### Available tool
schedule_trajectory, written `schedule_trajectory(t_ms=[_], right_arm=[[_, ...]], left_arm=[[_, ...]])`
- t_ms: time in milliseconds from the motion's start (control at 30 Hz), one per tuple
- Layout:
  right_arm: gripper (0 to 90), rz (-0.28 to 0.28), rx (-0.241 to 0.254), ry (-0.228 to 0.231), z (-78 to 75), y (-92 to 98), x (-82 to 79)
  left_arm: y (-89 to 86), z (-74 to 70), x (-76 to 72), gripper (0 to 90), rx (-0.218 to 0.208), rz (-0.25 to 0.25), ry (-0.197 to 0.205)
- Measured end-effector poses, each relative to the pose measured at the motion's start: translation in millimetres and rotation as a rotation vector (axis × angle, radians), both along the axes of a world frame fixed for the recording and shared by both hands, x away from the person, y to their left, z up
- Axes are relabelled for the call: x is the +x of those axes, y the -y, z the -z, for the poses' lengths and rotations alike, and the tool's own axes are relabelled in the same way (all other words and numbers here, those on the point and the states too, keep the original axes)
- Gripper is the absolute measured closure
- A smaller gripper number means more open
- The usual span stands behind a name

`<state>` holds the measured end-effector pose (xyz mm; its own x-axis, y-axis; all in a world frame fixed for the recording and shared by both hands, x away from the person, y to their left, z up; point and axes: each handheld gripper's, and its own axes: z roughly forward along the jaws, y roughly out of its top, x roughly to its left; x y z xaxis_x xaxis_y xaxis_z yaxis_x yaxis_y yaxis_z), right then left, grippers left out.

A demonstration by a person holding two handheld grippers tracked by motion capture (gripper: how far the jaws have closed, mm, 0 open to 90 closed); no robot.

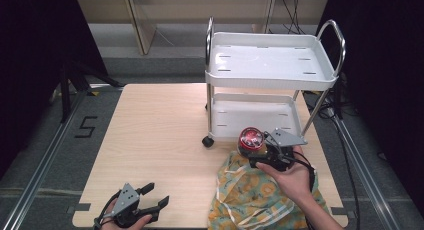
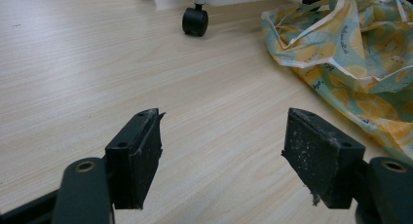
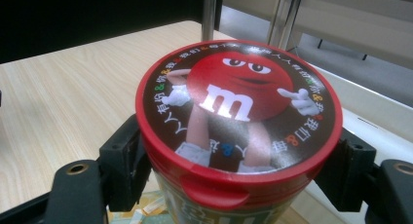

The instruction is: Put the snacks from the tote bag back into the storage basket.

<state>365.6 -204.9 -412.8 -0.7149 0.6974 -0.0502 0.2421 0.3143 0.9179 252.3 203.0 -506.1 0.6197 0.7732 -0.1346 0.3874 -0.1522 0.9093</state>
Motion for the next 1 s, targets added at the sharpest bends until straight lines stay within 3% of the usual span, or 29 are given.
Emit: schedule_trajectory(t_ms=[200, 300, 400, 667, 700, 767, 1000], right_arm=[[26.4, 0.003, 0.008, 0.016, 1.0, -0.6, 3.2], [26.4, -0.002, 0.000, 0.001, 0.7, 0.3, 3.1], [26.4, -0.002, -0.003, 0.010, 1.1, 0.5, 4.2], [26.4, 0.000, -0.008, 0.019, 0.9, -0.8, 6.3], [26.4, 0.004, 0.004, -0.015, 0.9, -2.2, 4.4], [26.4, -0.010, -0.013, 0.028, 0.7, -1.5, 7.8], [26.4, -0.005, -0.004, 0.000, 0.2, -3.7, 10.1]], left_arm=[[1.2, 0.4, -1.2, 29.0, -0.019, -0.019, -0.016], [1.1, 0.3, -1.0, 29.0, -0.016, -0.018, -0.015], [0.0, 0.0, 0.0, 29.0, 0.001, 0.001, 0.001], [0.0, -0.1, -0.1, 29.1, 0.000, 0.001, 0.001], [0.0, -0.1, -0.1, 29.0, 0.000, 0.002, 0.001], [-0.1, 0.0, -0.1, 29.1, -0.001, 0.001, 0.001], [-1.3, -0.6, -0.6, 29.1, 0.018, 0.004, -0.001]])
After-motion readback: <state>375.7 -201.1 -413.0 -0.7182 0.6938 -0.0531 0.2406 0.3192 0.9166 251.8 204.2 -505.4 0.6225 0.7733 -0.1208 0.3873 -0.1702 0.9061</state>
